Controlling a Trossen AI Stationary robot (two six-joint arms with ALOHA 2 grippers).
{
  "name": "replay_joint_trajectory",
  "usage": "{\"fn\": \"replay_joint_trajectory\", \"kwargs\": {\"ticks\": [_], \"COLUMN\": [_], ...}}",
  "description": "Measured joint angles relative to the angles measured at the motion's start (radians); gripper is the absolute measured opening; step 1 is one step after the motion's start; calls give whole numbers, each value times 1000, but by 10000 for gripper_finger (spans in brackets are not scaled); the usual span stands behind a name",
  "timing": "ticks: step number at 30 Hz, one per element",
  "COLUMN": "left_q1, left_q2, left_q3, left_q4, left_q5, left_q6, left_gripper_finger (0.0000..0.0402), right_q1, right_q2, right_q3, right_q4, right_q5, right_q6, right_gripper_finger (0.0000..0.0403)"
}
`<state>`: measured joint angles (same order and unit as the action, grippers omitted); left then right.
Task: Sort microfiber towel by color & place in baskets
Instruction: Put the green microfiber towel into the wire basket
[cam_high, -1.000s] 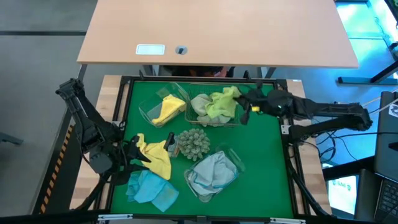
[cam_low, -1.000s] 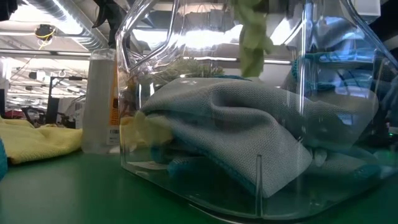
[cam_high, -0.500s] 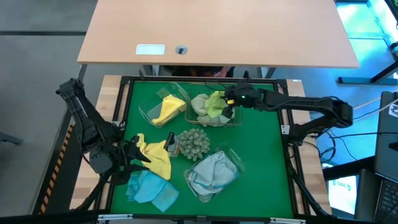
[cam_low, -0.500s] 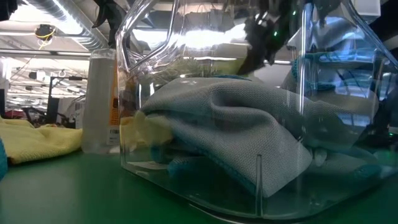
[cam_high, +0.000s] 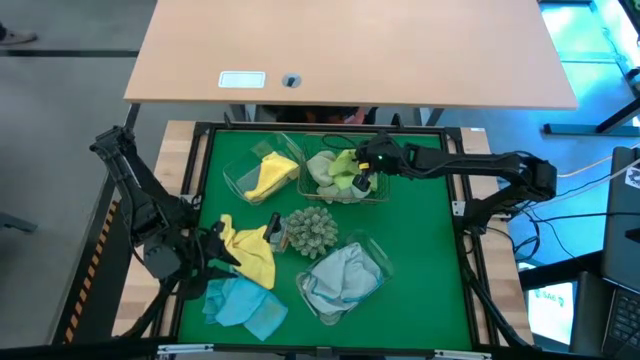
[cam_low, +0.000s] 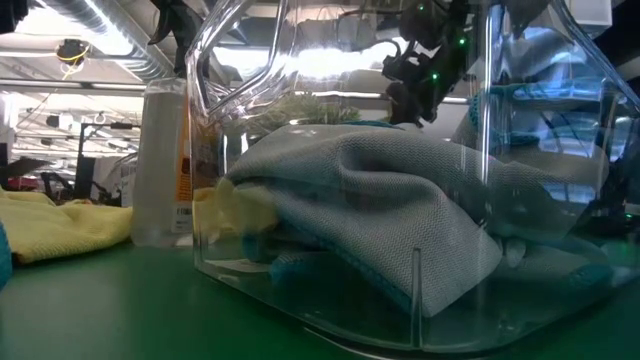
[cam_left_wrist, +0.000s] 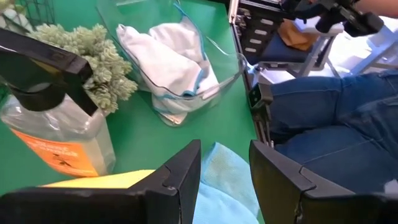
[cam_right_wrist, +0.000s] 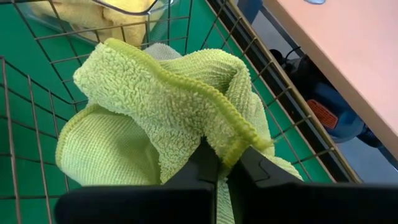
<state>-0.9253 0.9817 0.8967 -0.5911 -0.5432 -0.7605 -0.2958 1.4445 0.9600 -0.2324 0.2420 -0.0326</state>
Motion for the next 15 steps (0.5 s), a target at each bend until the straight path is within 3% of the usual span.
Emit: {"fn": "replay_joint_trajectory", "kwargs": {"ticks": [7, 15], "left_q1": [0, 0], "left_q2": [0, 0], "left_q3": [0, 0], "left_q4": [0, -10], "left_q5": [16, 17], "left_q6": [-70, -129], "left_gripper_finger": [130, 130], "right_q1": [0, 2], "right_q2": [0, 0], "right_q3": [3, 47], "right_q4": [-5, -11], "right_q5": [0, -61], "right_q6": [0, 1], "right_gripper_finger": [23, 133]}}
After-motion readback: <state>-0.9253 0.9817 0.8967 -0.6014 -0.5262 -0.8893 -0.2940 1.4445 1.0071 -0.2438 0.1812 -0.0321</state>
